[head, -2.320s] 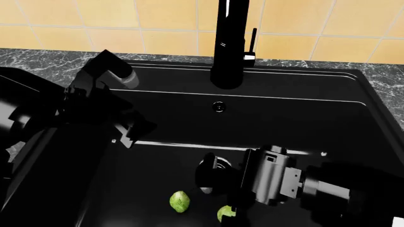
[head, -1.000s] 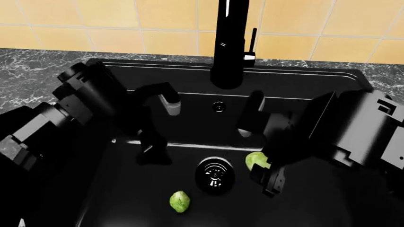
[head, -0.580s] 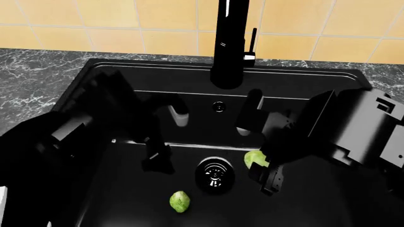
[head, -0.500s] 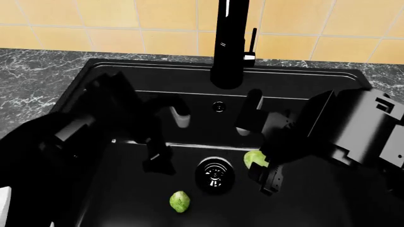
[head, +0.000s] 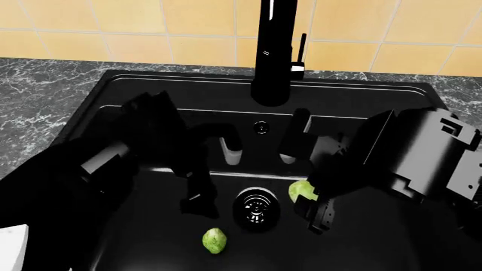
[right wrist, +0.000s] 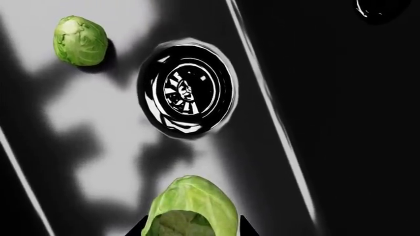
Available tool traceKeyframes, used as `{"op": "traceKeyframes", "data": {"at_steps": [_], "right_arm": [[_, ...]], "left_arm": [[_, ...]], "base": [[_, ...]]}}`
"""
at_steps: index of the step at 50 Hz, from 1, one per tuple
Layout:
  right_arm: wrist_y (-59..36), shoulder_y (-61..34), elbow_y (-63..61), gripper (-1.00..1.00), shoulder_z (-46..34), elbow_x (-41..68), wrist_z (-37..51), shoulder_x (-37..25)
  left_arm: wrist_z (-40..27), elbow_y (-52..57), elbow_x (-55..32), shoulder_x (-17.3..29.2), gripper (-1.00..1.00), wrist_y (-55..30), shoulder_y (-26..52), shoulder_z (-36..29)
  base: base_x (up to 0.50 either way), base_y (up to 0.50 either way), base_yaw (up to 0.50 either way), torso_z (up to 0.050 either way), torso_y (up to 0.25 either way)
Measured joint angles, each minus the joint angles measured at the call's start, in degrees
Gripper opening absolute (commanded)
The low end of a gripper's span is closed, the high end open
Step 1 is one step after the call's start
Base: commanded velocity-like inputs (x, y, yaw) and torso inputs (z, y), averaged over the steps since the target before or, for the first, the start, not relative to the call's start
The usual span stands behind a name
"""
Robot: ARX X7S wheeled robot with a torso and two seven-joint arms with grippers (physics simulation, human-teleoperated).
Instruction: Pick up the fruits and vegetables and place them in the sink. Turn on the sink faucet to wash them. Then turn the sink off and put them in the tray.
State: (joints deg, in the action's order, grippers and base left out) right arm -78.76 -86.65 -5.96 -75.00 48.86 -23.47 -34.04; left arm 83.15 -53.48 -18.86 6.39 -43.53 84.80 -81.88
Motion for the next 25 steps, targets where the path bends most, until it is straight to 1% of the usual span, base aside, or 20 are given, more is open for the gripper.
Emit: {"op": "traceKeyframes", "data": {"at_steps": [11, 25], "right_arm": [[0.7, 0.4, 0.5, -1.0, -0.3, 0.1, 0.1, 0.1], [1.5, 1.0, 1.1, -1.0, -0.7, 0.1, 0.2, 0.3]], "left_arm": [[-0.1, 0.1, 0.3, -1.1, 1.0, 1.3, -0.7, -1.2], [0.0, -4.8, 1.3, -4.6, 1.0, 5.9, -1.9, -3.2]], "base": [[0.0, 0.0, 0.0, 0.0, 0.0], [0.0, 0.0, 0.0, 0.0, 0.0]]}}
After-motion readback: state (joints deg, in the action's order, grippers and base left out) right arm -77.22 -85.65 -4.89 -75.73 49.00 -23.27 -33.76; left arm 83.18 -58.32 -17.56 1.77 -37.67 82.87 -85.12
